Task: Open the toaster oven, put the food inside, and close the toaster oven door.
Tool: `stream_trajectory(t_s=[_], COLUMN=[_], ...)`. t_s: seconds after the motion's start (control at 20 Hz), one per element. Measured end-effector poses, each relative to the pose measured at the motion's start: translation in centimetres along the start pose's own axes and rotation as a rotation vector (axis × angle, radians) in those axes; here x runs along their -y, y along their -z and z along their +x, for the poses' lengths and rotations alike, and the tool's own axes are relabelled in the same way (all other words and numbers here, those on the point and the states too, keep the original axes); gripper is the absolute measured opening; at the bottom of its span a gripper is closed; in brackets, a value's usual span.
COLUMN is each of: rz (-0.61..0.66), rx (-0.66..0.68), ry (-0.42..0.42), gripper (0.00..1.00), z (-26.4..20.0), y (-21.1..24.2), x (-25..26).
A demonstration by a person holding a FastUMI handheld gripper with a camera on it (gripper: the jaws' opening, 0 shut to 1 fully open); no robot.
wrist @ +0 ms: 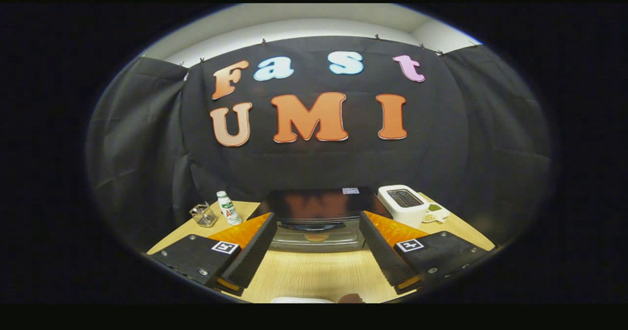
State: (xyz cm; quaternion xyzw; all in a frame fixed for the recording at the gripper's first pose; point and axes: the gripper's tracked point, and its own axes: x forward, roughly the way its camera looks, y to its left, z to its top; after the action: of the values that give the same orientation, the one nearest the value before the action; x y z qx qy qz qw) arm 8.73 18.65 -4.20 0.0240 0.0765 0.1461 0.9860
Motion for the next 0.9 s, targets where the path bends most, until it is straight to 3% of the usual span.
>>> stream_trajectory(t_s=[0.35,0.55,0.9], rz=[-0.13,-0.103,-0.085], rx=[0.077,0.086,0.101], ry=[0.103,0.04,0.084], gripper=[1.0,1.0,1.0], z=[-7.5,-10.5,-12.4], y=[-2.6,-2.9,-2.3], x=[3.9,2.5,5.1])
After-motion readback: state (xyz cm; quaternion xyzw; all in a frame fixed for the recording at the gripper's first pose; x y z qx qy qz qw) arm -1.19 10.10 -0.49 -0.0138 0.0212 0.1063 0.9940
